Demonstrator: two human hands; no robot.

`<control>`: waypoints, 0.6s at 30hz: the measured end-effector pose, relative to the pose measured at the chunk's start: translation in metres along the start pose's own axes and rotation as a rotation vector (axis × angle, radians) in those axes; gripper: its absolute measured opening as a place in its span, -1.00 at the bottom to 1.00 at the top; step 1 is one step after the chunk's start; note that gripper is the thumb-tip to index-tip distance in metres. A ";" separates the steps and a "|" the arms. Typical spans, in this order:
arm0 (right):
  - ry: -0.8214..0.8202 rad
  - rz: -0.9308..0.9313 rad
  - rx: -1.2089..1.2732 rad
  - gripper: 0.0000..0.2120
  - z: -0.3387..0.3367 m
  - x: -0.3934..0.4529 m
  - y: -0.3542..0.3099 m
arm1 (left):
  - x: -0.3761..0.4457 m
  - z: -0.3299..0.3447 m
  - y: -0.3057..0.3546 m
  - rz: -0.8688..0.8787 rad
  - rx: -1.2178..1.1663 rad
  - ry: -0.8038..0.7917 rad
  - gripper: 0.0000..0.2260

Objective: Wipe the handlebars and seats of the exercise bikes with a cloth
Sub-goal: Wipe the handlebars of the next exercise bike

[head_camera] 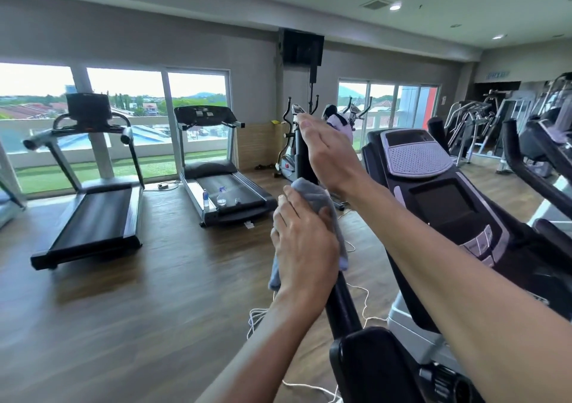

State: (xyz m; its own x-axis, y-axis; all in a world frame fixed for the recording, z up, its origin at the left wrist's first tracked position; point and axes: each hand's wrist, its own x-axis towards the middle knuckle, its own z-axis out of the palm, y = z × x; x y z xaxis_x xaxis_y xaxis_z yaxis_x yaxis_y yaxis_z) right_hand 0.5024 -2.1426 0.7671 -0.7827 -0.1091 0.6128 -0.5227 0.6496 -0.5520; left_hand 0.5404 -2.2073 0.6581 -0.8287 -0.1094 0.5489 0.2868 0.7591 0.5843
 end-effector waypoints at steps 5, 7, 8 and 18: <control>-0.042 0.021 0.004 -0.53 -0.003 0.003 0.005 | 0.043 -0.005 0.001 0.022 -0.020 0.027 -0.30; -0.078 0.024 0.044 -0.51 -0.007 0.004 0.005 | 0.040 -0.007 0.002 0.043 -0.024 0.023 -0.31; -0.093 0.029 0.071 -0.49 -0.009 0.003 0.004 | 0.031 -0.008 0.001 0.067 -0.016 0.000 -0.33; 0.001 0.032 0.228 -0.46 -0.031 -0.121 -0.009 | -0.025 -0.021 -0.063 0.874 -0.019 0.024 -0.63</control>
State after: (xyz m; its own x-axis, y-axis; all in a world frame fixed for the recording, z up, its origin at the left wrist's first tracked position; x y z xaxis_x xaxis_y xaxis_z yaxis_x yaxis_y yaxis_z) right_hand 0.6129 -2.1118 0.7155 -0.7997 -0.0902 0.5935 -0.5606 0.4658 -0.6846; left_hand 0.5534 -2.2658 0.6197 -0.2976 0.4933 0.8174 0.8230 0.5665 -0.0423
